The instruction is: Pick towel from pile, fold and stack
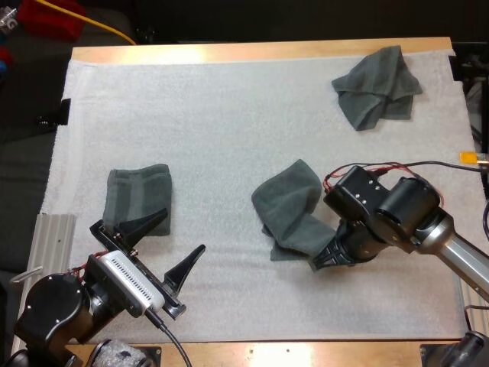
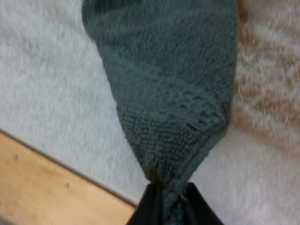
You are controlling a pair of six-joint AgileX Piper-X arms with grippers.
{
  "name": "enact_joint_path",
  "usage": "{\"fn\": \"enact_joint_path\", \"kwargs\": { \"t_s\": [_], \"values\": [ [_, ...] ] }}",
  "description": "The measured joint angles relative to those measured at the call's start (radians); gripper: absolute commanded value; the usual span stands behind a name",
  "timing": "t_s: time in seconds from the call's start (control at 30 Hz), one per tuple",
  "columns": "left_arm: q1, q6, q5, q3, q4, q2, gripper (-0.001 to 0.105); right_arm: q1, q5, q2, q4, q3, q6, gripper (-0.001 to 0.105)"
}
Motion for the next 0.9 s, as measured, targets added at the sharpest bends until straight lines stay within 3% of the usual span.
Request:
{"fn": "enact_joint_path", "kwargs": {
  "t_s": [0.17,0.27,0.33,0.37,0.43,0.5,0.73,0.9],
  "values": [
    [0.000,0.000,0.000,0.000,0.000,0.000,0.067,0.000,0.042,0.000,-0.040,0.000,0.023,0.003],
    [0.000,0.000,0.000,0.000,0.000,0.000,0.067,0.000,0.107,0.000,-0.069,0.000,0.077,0.014],
    [0.000,0.000,0.000,0.000,0.000,0.000,0.067,0.000,0.133,0.000,-0.088,0.000,0.093,0.037],
    [0.000,0.000,0.000,0.000,0.000,0.000,0.067,0.000,0.146,0.000,-0.096,0.000,0.097,0.043],
    [0.000,0.000,0.000,0.000,0.000,0.000,0.067,0.000,0.168,0.000,-0.112,0.000,0.104,0.069],
    [0.000,0.000,0.000,0.000,0.000,0.000,0.067,0.000,0.178,0.000,-0.122,0.000,0.105,0.082],
    [0.000,0.000,0.000,0.000,0.000,0.000,0.067,-0.005,0.233,0.000,-0.185,0.000,0.105,0.078],
    [0.000,0.000,0.000,0.000,0.000,0.000,0.067,-0.064,0.148,0.008,-0.304,0.000,0.098,0.078]
  ]
}}
